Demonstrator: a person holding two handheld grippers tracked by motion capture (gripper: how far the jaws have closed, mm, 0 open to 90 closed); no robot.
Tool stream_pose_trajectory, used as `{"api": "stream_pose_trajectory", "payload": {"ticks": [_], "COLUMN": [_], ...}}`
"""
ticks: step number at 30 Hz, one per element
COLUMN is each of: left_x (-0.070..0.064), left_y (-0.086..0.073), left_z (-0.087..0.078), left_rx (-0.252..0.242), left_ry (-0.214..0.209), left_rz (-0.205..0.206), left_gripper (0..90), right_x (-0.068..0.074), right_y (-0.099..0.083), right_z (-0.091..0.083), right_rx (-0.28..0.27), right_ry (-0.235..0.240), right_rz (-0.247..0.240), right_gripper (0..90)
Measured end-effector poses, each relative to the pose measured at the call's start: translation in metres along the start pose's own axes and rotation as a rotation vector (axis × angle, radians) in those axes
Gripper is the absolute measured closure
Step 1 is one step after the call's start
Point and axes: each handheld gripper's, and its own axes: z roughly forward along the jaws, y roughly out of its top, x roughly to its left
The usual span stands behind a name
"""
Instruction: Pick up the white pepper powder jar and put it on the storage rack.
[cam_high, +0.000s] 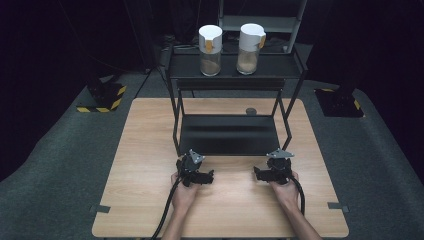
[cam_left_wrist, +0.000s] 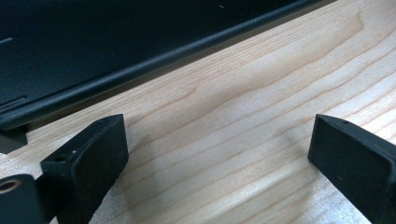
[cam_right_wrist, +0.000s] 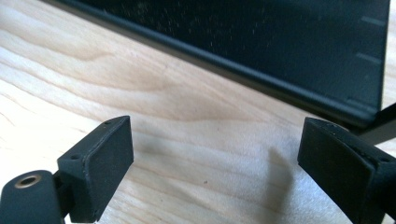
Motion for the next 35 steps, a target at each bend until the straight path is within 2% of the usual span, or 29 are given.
{"api": "stream_pose_trajectory", "payload": {"ticks": [2, 6, 35], "left_x": [-0.0001, -0.0001, -0.0004], "left_y": [0.0001, 0.0, 0.0], "left_z": [0.0, 0.0, 0.0], "left_rx": [0.001, 0.0, 0.0], "left_ry": [0.001, 0.0, 0.002], "left_rz": [0.0, 0.0, 0.001], "left_gripper": [4.8, 4.8, 4.8], "right_x": [-0.005, -0.0097, -0.0089], "right_y": [-0.0046, -0.0082, -0.0082], "right_z": [0.0008, 0.0024, 0.0024], "right_rx": [-0.01, -0.025, -0.025], "right_ry": [0.016, 0.03, 0.027], "right_rz": [0.027, 0.028, 0.026], "right_gripper": [9.4, 7.8, 7.7]}}
